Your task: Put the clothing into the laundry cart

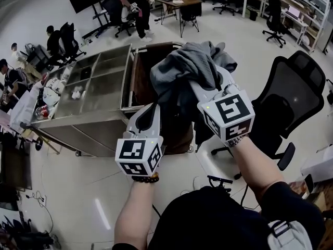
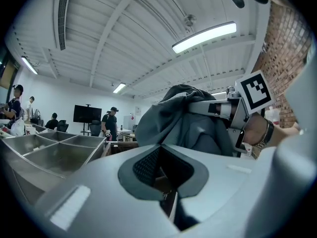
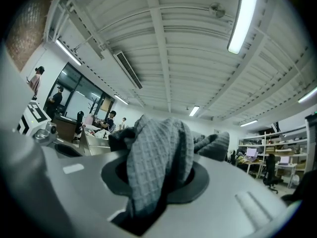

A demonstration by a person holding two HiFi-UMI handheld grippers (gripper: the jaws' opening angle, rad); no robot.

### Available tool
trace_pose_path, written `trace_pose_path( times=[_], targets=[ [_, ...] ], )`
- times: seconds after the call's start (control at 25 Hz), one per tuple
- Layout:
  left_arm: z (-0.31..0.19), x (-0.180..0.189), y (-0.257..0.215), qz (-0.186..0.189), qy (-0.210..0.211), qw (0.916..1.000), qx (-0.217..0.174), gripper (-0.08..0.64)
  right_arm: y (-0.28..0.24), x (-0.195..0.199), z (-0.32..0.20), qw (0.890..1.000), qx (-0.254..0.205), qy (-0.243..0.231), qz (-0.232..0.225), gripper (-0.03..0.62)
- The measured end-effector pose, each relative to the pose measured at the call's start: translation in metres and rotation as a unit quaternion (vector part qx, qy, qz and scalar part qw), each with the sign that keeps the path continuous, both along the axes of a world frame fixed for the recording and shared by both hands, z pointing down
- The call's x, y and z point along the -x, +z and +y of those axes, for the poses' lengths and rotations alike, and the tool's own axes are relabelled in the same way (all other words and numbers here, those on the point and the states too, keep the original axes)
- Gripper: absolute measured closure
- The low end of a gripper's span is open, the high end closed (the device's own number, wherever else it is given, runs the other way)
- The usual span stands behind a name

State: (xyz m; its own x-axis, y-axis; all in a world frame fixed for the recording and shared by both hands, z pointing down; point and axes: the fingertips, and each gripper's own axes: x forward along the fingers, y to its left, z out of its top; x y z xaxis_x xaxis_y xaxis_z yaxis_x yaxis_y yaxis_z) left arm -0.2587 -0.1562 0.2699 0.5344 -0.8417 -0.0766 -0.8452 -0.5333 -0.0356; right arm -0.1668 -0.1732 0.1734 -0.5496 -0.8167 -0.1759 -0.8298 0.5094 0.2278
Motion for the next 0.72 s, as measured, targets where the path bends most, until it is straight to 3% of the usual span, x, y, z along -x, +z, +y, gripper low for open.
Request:
trace_pose_path(
  times=[0.36,0.72],
  targets=[
    [-0.035,0.023,-0.005,0.007,-0.047,0.9989,0.002,0.558,0.01,0.03,-0.054,0.999,0.019,-0.048,0.015,0.472],
    [-0.073,0.034,0.022,0.001,-0.077,0.997,0.008,0.558,0.082,0.055,-0.112,0.994,0.07,-0.077,0.043,0.471]
  ],
)
